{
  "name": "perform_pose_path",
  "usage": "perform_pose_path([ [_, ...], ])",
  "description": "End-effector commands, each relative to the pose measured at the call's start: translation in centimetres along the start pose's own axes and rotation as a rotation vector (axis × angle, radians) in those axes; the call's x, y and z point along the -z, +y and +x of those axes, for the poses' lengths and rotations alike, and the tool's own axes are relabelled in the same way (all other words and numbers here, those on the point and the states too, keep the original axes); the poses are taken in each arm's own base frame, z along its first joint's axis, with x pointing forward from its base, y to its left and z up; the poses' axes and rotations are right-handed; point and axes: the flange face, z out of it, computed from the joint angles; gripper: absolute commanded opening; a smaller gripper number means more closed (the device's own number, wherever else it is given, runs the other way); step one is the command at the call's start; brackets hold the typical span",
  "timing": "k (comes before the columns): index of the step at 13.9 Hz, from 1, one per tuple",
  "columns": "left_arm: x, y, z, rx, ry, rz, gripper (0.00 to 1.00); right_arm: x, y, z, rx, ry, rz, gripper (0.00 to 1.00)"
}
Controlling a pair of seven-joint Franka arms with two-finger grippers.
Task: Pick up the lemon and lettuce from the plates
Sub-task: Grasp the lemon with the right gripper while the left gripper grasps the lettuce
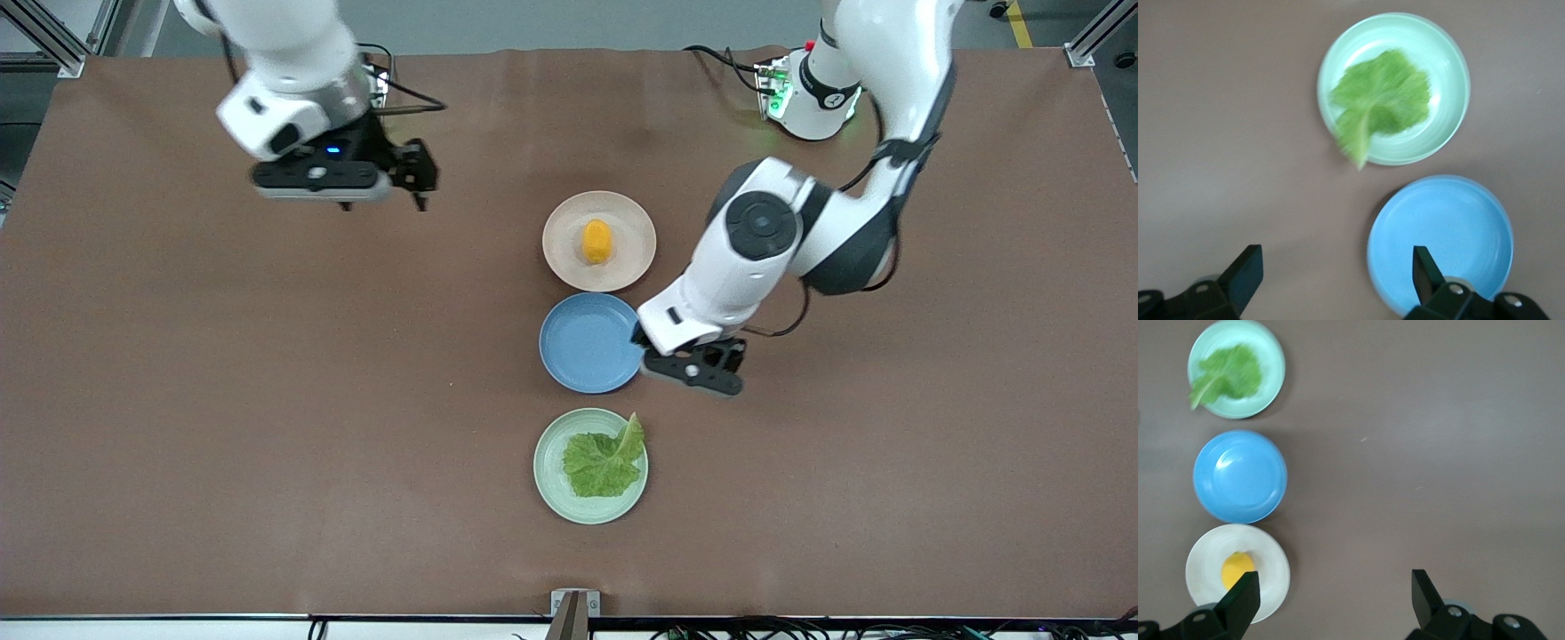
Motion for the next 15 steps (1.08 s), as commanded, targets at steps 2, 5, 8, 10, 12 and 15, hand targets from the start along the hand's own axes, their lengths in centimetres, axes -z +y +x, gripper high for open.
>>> perform_pose_path([
  [2, -7.4, 1.4, 2.1, -0.070, 0.161, -0.006, 0.88, -7.5, -4.8, -3.5, -0.005, -0.083, 0.051, 1.00],
  [5, -12.8, 0.2, 2.4, -0.128, 0.288, -0.011, 0.78, -13.3, -10.5, -6.3, 0.036, -0.107, 0.040, 1.00],
  [8, -15.6, -0.3, 2.9, -0.201, 0.318, 0.028, 0.70, -18.5, -14.9, -8.5, 0.108, -0.085, 0.063, 1.00],
  [10, -16.5, 0.4, 2.5, -0.209, 0.310, 0.025, 0.66, -21.5, -17.0, -9.4, 0.130, -0.062, 0.091, 1.00],
  [12, -17.6, 0.3, 2.1, -0.210, 0.298, 0.025, 0.62, -24.9, -18.4, -10.2, 0.150, -0.059, 0.096, 1.00],
  [15, -18.8, 0.3, 1.7, -0.217, 0.310, 0.018, 0.45, -28.1, -19.1, -10.3, 0.151, -0.081, 0.074, 1.00],
])
